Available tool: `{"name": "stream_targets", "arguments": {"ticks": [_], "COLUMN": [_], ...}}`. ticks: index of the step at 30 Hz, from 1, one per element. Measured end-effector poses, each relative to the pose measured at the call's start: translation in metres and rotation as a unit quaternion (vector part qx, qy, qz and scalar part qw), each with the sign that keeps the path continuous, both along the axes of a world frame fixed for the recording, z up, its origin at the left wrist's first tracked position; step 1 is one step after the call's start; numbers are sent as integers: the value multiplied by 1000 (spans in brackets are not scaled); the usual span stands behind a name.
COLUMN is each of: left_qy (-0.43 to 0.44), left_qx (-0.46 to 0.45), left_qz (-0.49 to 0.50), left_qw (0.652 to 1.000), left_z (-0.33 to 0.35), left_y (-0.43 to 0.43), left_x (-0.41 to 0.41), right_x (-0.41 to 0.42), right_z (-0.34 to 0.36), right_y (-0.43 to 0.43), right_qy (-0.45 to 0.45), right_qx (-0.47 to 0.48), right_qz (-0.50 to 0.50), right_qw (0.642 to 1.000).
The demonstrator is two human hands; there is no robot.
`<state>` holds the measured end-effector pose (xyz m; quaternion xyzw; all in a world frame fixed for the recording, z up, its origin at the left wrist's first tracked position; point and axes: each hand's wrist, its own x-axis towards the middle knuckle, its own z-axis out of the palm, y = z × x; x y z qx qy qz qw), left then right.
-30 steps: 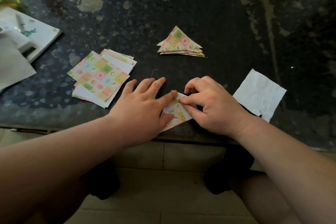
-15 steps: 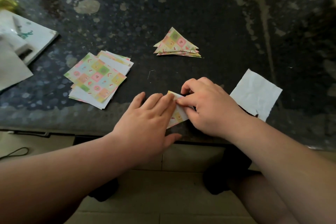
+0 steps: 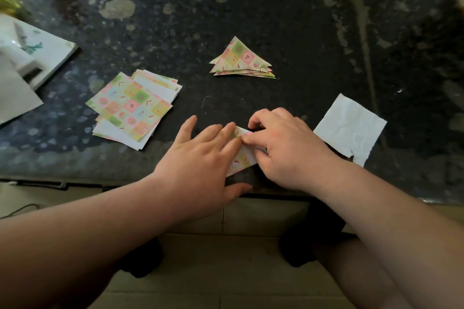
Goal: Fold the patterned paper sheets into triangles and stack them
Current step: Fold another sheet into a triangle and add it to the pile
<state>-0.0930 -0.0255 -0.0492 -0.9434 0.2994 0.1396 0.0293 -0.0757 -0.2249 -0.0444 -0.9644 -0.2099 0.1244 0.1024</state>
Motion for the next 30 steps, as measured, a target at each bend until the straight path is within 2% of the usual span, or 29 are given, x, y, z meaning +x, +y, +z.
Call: {"name": "stream_targets", "arguments": {"ticks": [8, 18, 25, 30], "left_qy": [19, 85, 82, 40], "left_qx": [14, 32, 10, -11], "left_qz": [6, -27, -34, -41], "left_qw": [1000, 995, 996, 998], "left_z": [3, 13, 10, 2], "left_y": [-1, 8, 13, 15], "left_x": [4, 19, 25, 28], "right_x": [-6, -4, -6, -9], "right_z": [7, 14, 15, 16], "right_y": [-2, -5, -5, -7], "right_qy": [-11, 32, 54, 62], "right_qx": [15, 34, 10, -5], "right_qz": [49, 0, 5, 6], "right_qw": [999, 999, 998, 998]}}
